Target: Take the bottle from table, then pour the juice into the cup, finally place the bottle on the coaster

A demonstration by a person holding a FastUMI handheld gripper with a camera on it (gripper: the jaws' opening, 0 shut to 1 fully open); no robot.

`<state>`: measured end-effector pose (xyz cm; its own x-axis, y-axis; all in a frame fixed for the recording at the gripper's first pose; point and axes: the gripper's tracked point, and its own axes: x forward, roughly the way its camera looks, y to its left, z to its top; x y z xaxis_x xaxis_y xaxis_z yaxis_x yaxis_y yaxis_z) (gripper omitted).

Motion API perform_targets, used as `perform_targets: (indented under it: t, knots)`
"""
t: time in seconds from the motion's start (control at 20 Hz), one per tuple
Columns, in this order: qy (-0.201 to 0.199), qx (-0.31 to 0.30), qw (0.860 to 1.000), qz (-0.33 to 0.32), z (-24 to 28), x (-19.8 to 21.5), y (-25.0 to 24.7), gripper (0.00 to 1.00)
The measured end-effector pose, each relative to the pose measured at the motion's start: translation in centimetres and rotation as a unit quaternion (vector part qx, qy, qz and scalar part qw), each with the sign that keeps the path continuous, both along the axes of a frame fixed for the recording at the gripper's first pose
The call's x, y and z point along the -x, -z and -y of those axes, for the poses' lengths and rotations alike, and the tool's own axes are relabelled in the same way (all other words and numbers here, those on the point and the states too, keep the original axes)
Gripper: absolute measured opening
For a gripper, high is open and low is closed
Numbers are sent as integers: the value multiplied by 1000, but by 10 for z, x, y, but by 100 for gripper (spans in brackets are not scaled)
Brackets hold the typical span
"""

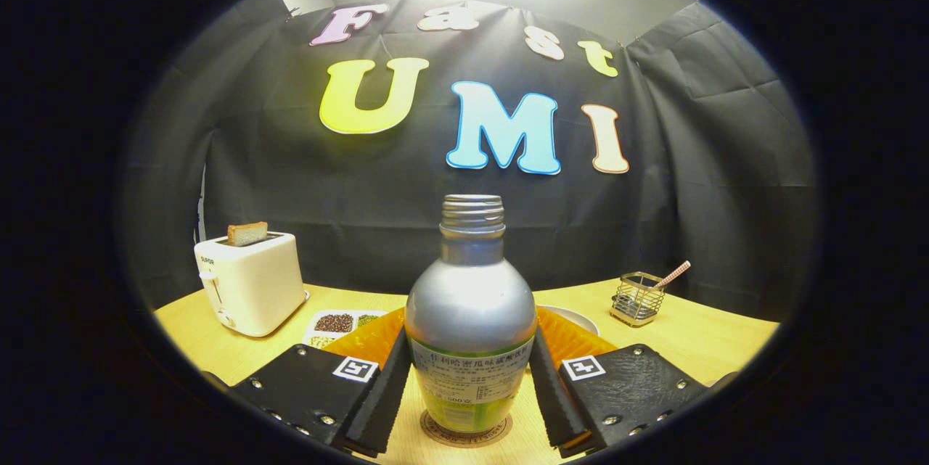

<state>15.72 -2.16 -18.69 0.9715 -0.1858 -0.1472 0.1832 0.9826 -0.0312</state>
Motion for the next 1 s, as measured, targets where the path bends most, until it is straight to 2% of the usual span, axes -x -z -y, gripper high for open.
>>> perform_targets:
  t: [0.25,0.75,1.0]
  knots:
    - [8,-23,1000,8,7,-3,8,78]
    - [-9,6,999,-35,-8,-11,53,78]
    - [3,-3,1000,-17,-2,-12,53,78]
